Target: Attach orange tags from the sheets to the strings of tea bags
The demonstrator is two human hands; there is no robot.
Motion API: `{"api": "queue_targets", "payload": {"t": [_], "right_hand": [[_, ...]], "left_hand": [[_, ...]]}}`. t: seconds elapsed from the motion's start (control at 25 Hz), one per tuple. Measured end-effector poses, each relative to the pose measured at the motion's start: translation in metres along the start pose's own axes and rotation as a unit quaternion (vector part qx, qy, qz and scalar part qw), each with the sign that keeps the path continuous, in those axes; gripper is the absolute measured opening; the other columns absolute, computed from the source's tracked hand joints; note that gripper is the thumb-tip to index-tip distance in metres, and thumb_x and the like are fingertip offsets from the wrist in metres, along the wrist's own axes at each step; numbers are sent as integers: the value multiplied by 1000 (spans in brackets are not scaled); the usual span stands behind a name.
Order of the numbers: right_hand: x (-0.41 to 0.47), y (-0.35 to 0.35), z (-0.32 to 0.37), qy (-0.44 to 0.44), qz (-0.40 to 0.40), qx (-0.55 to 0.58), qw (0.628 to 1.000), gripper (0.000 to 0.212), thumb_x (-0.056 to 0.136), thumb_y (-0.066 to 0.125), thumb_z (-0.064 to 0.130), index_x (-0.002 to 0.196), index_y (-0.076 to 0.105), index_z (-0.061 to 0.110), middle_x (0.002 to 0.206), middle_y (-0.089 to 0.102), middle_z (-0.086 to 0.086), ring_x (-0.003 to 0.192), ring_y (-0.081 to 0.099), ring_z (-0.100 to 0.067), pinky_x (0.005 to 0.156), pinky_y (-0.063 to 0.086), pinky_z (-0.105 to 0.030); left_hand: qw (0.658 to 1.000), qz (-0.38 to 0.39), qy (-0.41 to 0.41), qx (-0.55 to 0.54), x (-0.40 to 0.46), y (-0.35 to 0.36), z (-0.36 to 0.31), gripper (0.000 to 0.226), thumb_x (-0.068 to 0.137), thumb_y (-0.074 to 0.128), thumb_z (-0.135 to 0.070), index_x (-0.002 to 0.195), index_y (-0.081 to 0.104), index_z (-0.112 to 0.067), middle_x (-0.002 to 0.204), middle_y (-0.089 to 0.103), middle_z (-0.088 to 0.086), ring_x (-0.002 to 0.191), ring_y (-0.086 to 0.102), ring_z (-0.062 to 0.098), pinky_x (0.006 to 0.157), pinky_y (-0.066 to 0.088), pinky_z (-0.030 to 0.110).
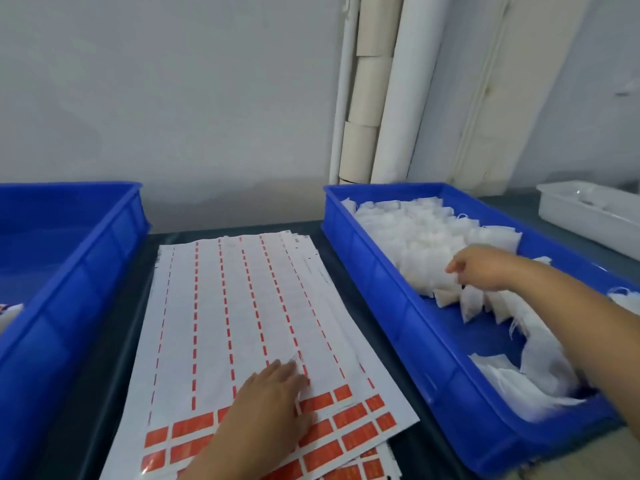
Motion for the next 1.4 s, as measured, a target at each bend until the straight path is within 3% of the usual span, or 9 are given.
{"api": "queue_targets", "payload": {"t": [0.08, 0.28, 0.4, 0.56, 0.72, 0.84, 0.96, 1.08, 1.4], "right_hand": [[25, 29, -16, -25, 50, -28, 998, 54, 91, 55, 17, 143, 37, 19, 148, 36, -4, 131, 39, -22, 105, 32, -29], [78, 41, -4, -56, -40, 80, 994, 69, 88, 60, 15, 148, 25, 16, 150, 32, -7, 131, 40, -26, 106, 33, -31], [95, 42, 10, -9, -103, 193, 976, 56, 88, 63, 17, 139, 40, 9, 139, 48, -13, 120, 50, -30, 96, 39, -33], [86, 28, 12, 20, -134, 198, 971, 25, 87, 63, 25, 85, 68, 0, 85, 66, -14, 87, 61, -31, 62, 39, -30], [31, -26, 27, -61, -223, 254, 939, 33, 86, 66, 31, 92, 69, -1, 99, 68, -18, 91, 60, -30, 64, 39, -33], [-28, -67, 66, -158, -293, 274, 902, 26, 84, 66, 33, 83, 72, 8, 87, 68, -16, 70, 58, -16, 61, 43, -28], [-80, -66, 114, -255, -227, 300, 891, 23, 82, 69, 34, 76, 72, 12, 62, 58, -7, 49, 44, -5, 46, 35, -12], [-119, -23, 160, -335, -91, 296, 890, 20, 81, 68, 36, 69, 70, 20, 52, 53, 5, 44, 45, 0, 45, 37, -8], [-145, 68, 210, -351, 38, 333, 874, 11, 79, 70, 39, 69, 66, 40, 72, 64, 26, 67, 58, 8, 53, 43, -5]], "left_hand": [[1000, -8, 1, 11, 1, 3, -1, 63, 88, 43, -59, 144, 21, -40, 155, 9, -18, 144, 9, 12, 115, 8, 41], [994, -78, -28, -66, -3, -4, 1, 56, 86, 46, -60, 138, 27, -49, 154, 11, -23, 141, 19, 8, 113, 23, 36], [987, -108, -33, -111, -7, -11, 0, 50, 86, 49, -59, 133, 34, -50, 151, 17, -26, 137, 25, 4, 111, 28, 30], [980, -134, -22, -148, -12, -12, 3, 37, 87, 51, -54, 123, 44, -49, 144, 31, -28, 127, 35, -2, 108, 32, 24], [970, -155, -12, -187, -13, -23, -2, 14, 87, 53, -51, 100, 46, -52, 131, 44, -30, 104, 42, -5, 103, 38, 20], [949, -199, 7, -245, -12, -52, -17, 17, 83, 55, -53, 94, 43, -57, 118, 47, -33, 94, 44, -11, 93, 45, 18], [899, -252, 41, -355, -22, -93, -23, 45, 65, 52, -67, 107, 39, -60, 103, 43, -39, 89, 46, -16, 68, 41, 7], [866, -240, 57, -435, -37, -113, -8, 65, 53, 53, -70, 114, 35, -59, 102, 48, -41, 94, 53, -14, 64, 45, 8], [846, -227, -24, -482, -73, -75, 52, 7, 66, 67, -38, 70, 71, -33, 74, 69, -18, 73, 65, 0, 59, 52, 13]]}}
Point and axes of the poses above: each hand's wrist, its own x-axis towards the middle knuckle, its own y-axis out of the palm, z = x × y, the point moved 5 cm from there along x, towards the middle knuckle
